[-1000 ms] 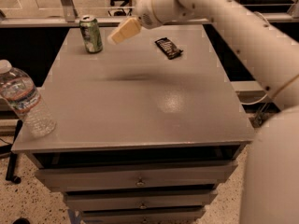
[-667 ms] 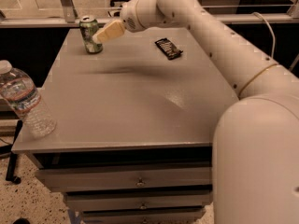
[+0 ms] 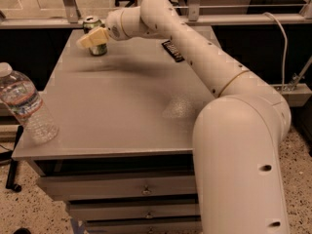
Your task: Move green can near rxbar chocolate
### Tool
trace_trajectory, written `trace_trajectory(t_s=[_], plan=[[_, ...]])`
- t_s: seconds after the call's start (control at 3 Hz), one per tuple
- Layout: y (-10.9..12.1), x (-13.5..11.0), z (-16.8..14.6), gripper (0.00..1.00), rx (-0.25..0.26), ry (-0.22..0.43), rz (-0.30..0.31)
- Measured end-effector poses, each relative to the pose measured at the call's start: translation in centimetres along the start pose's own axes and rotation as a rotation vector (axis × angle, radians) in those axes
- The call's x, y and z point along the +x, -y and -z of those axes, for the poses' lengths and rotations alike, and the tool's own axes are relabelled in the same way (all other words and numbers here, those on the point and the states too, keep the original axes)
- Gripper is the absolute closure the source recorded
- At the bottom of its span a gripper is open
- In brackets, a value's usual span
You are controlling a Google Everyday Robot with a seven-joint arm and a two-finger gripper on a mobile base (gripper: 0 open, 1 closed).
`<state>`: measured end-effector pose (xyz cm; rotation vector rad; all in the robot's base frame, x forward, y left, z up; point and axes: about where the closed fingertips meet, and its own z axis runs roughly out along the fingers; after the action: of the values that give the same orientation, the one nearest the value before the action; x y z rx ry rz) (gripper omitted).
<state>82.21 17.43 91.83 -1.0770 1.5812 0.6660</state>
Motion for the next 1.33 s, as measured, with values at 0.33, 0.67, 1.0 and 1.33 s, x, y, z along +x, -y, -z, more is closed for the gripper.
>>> trace_trajectory(t_s=[0.33,0.67,1.0,1.33], plan=[[-0.2,0.6,-1.8,0.15,0.014,-0.002,-0.014],[0.4,1.2,-2.4,0.38,0.057,-0.001,-0.018],[2.4,1.2,0.1,0.7,0.148,0.014,-0.041],[3.7,0.7,5.8,0.92,0.212,0.02,-0.066]])
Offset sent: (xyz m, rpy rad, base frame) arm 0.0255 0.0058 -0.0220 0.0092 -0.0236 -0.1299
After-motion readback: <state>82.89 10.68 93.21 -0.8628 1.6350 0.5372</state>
